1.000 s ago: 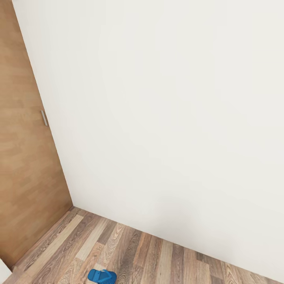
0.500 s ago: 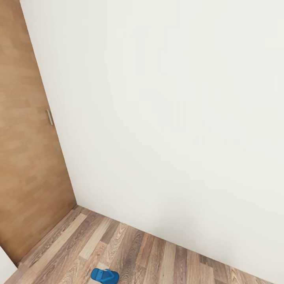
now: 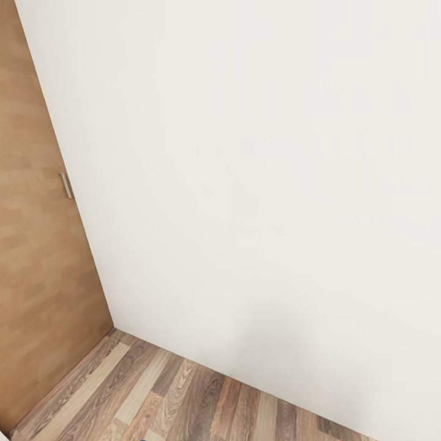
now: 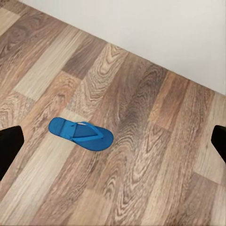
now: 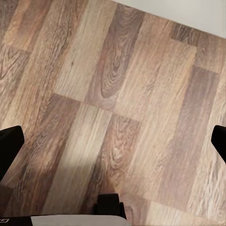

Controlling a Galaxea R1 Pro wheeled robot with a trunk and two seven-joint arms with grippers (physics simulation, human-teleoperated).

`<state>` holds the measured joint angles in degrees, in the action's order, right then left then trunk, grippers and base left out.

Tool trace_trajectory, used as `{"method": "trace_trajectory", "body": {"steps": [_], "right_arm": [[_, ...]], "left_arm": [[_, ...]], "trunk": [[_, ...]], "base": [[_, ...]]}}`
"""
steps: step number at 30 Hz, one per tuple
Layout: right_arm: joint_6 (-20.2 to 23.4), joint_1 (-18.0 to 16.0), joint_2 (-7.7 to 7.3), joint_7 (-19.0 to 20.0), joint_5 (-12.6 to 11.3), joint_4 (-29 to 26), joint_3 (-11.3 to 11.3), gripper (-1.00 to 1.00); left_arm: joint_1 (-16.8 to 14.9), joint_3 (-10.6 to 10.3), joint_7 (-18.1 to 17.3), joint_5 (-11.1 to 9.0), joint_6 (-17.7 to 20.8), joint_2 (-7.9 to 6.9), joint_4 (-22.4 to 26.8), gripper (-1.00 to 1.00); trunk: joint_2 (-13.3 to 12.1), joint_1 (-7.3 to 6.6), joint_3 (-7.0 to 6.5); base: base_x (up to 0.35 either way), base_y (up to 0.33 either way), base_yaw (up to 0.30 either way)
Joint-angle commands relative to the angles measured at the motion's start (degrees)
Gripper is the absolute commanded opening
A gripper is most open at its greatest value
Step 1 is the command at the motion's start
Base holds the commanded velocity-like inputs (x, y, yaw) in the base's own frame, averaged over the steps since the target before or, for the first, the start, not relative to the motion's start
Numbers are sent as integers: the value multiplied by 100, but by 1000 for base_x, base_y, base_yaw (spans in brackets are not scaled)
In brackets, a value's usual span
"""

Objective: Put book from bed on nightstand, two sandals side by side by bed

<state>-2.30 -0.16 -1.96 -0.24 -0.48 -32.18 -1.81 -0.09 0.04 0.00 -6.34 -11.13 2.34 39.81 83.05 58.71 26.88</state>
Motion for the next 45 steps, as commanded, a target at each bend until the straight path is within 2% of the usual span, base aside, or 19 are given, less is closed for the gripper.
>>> {"method": "trace_trajectory", "body": {"steps": [1,18,37,41,45], "right_arm": [[-16,-2,-1,-2,-5,1,-4,100],[-16,-2,-3,-2,-5,1,-4,100],[-16,-2,0,-2,-5,1,-4,100],[-16,-2,-4,-1,-7,1,-4,100],[-16,-2,-4,2,-11,1,-4,100]], "left_arm": [[-2,1,0,-47,-12,1,1,100],[-3,1,0,-46,-12,0,1,100],[-5,9,26,-68,14,-1,10,100],[-12,20,40,-162,26,-4,49,100],[-26,27,64,-440,198,-5,431,100]], "trunk": [[2,1,5],[2,1,5],[2,1,5],[2,1,5],[2,1,5]], "base": [[85,0,0],[147,0,0],[12,0,0],[0,0,0],[0,0,0]]}}
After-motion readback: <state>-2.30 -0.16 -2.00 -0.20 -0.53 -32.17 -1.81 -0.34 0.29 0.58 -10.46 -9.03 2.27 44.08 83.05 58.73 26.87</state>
